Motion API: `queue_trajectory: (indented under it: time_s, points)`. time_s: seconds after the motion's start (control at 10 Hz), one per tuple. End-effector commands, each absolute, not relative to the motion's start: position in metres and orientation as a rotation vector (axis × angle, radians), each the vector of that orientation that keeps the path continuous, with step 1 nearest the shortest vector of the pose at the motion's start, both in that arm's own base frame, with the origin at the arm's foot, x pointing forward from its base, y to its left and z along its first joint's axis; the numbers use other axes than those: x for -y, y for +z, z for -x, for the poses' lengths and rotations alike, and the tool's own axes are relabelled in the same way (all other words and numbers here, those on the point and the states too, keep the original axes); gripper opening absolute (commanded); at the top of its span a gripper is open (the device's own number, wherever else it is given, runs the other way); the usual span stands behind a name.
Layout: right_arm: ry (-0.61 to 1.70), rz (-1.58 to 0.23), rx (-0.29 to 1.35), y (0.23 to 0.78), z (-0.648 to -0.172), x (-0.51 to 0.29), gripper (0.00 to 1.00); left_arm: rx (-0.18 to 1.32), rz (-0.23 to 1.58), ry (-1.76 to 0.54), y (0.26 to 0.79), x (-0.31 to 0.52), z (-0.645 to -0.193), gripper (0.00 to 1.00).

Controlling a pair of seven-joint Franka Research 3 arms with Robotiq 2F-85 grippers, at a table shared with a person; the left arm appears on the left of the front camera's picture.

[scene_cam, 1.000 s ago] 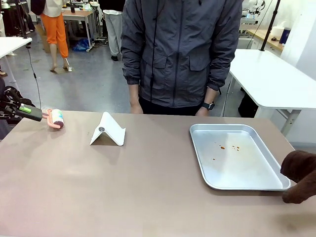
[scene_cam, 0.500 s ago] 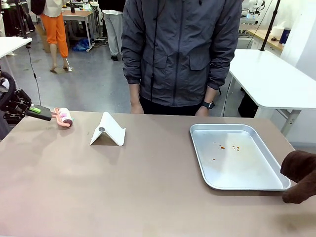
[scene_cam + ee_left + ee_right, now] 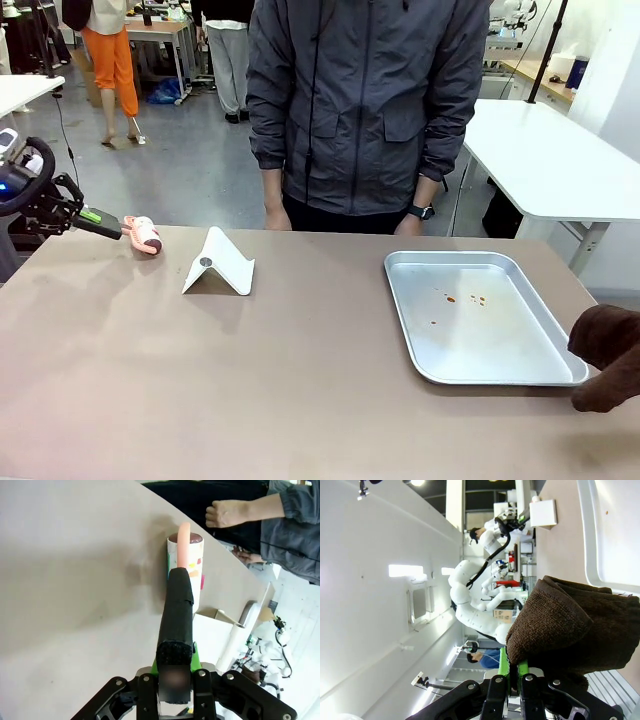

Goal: Clean the surface of the table.
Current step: If a person points to the right, clean the right side of the table with your right hand, and if they point to the left, clean the left side with your left hand.

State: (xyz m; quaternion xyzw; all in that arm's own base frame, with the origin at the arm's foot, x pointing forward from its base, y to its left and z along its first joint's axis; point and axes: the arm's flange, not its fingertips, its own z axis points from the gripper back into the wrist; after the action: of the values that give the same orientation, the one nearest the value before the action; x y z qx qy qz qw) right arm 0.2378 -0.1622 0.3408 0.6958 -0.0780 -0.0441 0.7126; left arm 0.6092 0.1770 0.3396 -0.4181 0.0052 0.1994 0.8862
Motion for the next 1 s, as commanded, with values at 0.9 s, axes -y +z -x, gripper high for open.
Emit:
queue_trajectory:
  time_s: [0.9]
  points:
    - [-0.104,-1.538,0.165,0.347,-0.236,0.162,0.00,0.118,1.264,0.007,0.482,-0.221,-0.302,0.22]
